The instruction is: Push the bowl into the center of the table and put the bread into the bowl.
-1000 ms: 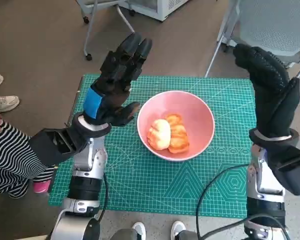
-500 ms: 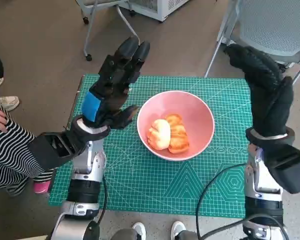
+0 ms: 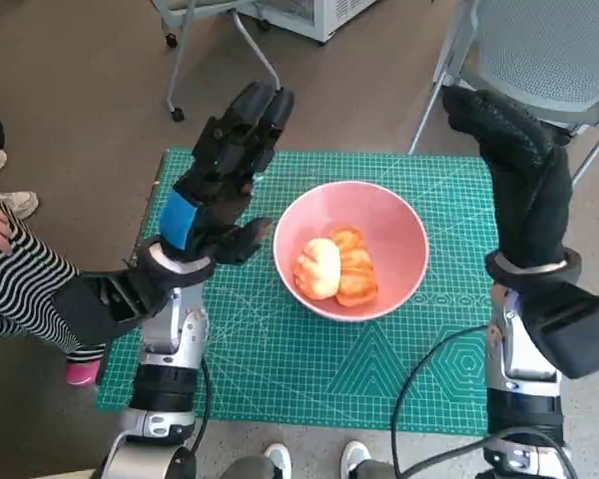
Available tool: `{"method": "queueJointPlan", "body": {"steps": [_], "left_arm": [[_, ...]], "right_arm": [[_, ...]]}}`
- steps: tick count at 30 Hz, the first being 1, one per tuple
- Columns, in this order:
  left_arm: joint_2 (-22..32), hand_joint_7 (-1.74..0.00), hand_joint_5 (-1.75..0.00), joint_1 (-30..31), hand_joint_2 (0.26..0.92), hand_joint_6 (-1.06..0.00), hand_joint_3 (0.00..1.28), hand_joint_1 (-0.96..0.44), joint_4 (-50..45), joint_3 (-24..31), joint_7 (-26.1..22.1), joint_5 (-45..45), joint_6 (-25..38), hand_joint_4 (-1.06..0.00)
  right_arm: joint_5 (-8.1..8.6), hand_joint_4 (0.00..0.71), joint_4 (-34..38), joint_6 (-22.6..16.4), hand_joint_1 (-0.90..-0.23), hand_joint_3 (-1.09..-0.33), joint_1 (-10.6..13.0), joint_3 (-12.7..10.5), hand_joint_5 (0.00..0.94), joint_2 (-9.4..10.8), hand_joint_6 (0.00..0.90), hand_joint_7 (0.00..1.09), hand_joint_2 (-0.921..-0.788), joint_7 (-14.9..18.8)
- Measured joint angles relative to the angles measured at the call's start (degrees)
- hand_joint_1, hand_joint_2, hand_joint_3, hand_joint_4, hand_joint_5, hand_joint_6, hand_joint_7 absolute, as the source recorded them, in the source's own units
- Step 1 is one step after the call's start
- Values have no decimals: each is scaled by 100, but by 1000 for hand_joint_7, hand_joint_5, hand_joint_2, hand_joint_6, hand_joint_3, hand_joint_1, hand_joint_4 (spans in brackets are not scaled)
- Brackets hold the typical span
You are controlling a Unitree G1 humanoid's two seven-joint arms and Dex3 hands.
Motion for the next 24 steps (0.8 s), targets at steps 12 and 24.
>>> {"method": "queueJointPlan", "body": {"steps": [12,24], "left_arm": [[11,-216,-43,152,921,1,397,-441,-207,11,205,12,73,-11],[12,-217,-49,235,919,1,370,-374,-473,-16,367,22,206,-21]], "right_arm": [[46,209,151,-25,-685,-677,-9,13,2,95,31,571,-921,117],[205,200,163,50,-683,-675,-10,40,0,183,24,578,-921,216]]}}
